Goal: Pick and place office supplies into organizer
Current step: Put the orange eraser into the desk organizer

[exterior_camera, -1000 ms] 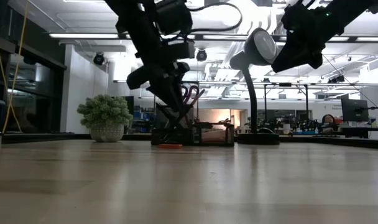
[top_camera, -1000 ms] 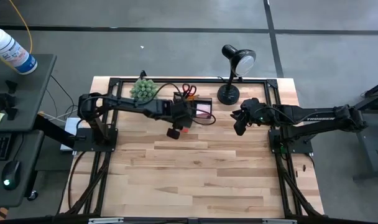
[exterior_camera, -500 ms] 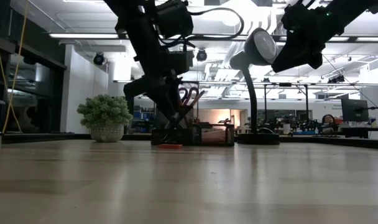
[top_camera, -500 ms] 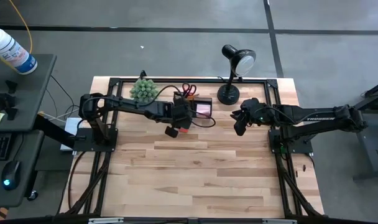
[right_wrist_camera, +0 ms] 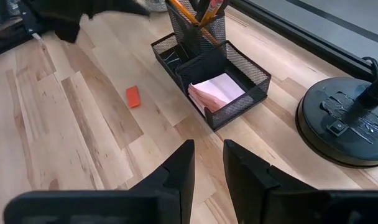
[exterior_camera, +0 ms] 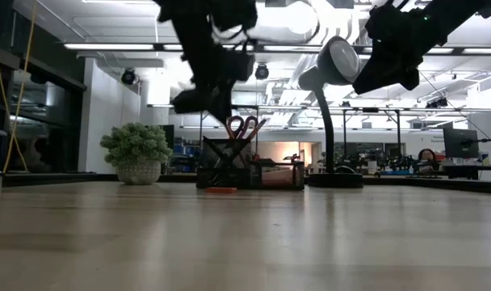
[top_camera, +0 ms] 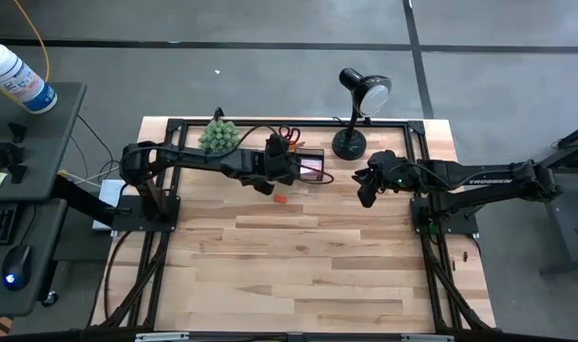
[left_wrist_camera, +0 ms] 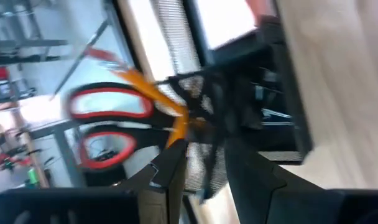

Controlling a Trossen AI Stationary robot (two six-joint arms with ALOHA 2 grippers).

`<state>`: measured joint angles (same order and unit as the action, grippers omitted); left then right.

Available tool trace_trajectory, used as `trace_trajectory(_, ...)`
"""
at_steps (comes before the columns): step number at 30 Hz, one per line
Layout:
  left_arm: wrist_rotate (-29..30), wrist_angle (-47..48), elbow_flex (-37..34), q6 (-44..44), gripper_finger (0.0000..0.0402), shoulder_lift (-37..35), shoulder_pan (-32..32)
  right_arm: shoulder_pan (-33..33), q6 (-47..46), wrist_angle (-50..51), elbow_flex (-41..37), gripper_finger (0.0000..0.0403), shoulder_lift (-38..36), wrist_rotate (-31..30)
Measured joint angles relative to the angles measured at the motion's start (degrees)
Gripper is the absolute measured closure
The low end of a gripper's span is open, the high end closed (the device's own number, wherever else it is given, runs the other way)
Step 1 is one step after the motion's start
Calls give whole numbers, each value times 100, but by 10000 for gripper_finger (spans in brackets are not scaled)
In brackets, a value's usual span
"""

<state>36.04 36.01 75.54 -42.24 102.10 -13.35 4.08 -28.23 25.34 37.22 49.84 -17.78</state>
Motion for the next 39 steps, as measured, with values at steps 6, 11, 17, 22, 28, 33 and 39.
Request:
trace_trajectory(6, -1571, -4, 727, -150, 300, -9, -21, 0, 21, 0, 1, 325, 0, -11)
trace_trajectory(11, -3467, -353, 645, -841, 300, 162, 172, 2, 82, 0, 1, 325, 0, -112)
trace_trajectory(17, -3290, -261, 494, -880, 300, 773, 156, 2, 128, 1, -1, 325, 1, -116)
trace_trajectory(22, -3346, -154, 488, -763, 300, 1129, 114, 2, 153, 0, 0, 325, 0, -114)
trace_trajectory(28, -3240, 393, 492, -700, 300, 1174, 99, 2, 157, 1, -1, 325, 1, -92)
trace_trajectory(33, -3276, 457, 494, -652, 300, 1174, -14, 2, 230, 2, -1, 325, 0, -116)
trace_trajectory(39, -3138, 659, 494, -374, 300, 1174, -17, 2, 272, 0, -1, 325, 1, -92)
